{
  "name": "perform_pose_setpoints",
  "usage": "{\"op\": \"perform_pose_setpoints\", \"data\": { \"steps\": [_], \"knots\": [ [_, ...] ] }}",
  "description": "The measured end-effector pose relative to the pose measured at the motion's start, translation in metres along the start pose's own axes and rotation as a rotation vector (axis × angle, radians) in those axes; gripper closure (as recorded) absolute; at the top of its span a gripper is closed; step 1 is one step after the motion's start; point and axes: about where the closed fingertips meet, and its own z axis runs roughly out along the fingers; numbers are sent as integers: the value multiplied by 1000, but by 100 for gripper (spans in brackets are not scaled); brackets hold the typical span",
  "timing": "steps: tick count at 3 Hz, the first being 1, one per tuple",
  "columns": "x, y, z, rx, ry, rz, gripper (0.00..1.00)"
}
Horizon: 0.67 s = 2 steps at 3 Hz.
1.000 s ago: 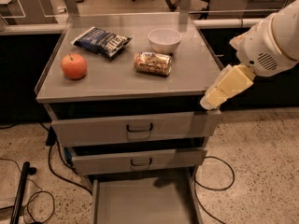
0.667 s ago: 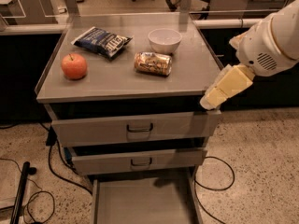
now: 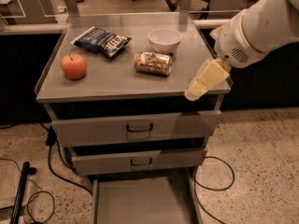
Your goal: Place orange can into bottom drawer
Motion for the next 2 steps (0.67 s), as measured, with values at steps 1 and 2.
{"op": "perform_pose_setpoints", "data": {
  "steps": [1, 2],
  "knots": [
    [-7, -11, 41, -56, -11, -22, 0],
    [-10, -20, 80, -104, -28, -23, 0]
  ]
}}
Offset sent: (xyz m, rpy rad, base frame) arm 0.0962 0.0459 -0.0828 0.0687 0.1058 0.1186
